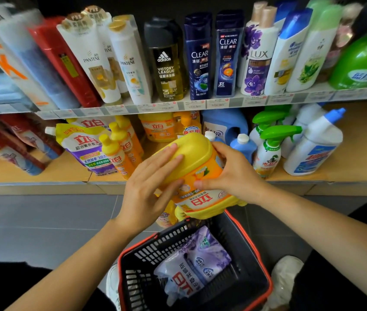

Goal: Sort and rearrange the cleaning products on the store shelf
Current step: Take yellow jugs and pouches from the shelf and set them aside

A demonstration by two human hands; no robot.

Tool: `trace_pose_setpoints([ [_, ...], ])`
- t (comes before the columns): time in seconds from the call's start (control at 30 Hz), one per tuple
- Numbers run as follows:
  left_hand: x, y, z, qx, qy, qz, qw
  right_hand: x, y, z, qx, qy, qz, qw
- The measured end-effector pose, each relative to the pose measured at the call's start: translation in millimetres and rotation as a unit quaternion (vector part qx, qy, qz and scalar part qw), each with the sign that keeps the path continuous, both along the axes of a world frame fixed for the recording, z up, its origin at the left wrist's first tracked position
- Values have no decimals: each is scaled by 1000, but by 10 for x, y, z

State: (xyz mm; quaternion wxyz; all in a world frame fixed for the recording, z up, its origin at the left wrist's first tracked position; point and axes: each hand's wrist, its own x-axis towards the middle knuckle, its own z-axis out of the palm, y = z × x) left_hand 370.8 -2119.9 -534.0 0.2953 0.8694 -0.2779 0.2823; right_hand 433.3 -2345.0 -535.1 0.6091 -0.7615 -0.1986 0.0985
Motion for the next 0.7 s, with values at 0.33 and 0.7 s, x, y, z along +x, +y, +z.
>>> trace_pose_setpoints([
  [0.33,37,0,-43,-256,229,64,937,62,-75,20,132,60,-14,989],
  [0.7,23,-92,-302,-358,487,-3,797,87,-19,23,262,171,-73,947],
])
